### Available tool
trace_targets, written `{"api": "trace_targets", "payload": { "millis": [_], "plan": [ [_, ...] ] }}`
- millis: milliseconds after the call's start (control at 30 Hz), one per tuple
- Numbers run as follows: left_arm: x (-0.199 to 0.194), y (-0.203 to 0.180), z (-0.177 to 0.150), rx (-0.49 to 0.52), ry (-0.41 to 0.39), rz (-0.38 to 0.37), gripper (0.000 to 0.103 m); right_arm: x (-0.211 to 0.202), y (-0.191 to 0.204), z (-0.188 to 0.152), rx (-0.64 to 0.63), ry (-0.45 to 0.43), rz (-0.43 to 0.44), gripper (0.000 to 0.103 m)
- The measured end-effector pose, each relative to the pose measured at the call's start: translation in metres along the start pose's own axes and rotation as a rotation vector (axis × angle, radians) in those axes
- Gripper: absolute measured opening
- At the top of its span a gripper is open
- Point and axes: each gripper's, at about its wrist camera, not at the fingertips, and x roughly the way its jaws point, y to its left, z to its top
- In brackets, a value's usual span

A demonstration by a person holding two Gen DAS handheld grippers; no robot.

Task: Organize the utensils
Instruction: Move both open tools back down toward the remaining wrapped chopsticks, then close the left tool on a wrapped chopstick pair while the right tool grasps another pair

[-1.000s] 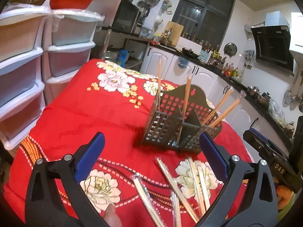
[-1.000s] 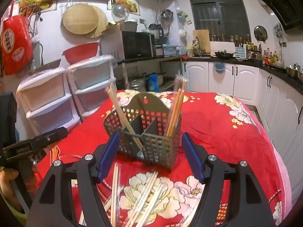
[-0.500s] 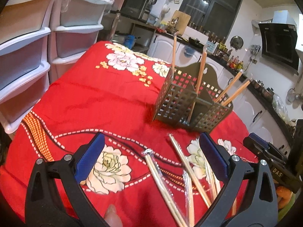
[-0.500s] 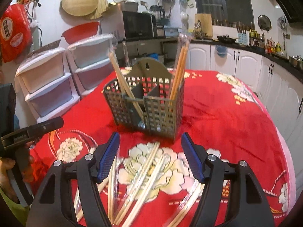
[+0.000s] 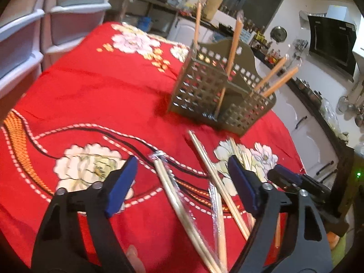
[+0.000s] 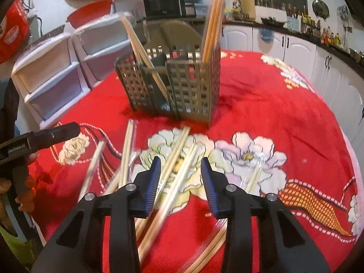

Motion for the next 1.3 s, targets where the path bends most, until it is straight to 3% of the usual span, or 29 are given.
{"api": "trace_targets", "payload": {
  "millis": [400, 600, 933, 1133, 1300],
  "plan": [
    [0.047, -0.014, 0.008, 0.004, 0.136, -0.040, 0.037, 0.035, -0.012, 0.000, 0.045, 0.095, 0.000, 0.024],
    [0.072, -0.017, 0.017, -0.009, 0.195, -0.052, 0.034, 0.050, -0.015, 0.008, 0.053, 0.128, 0.008, 0.023],
    [0.095, -0.013, 0.031, -0.019, 0.210, -0.017, 0.025, 0.073, -0.020, 0.023, 0.063, 0.164, 0.002, 0.020],
    [0.101, -0.013, 0.034, -0.004, 0.199, 0.010, 0.013, 0.083, -0.024, 0.029, 0.071, 0.167, 0.017, 0.019],
    [0.099, -0.011, 0.036, -0.009, 0.191, 0.018, 0.008, 0.083, -0.029, 0.031, 0.082, 0.153, 0.027, 0.012]
  ]
}}
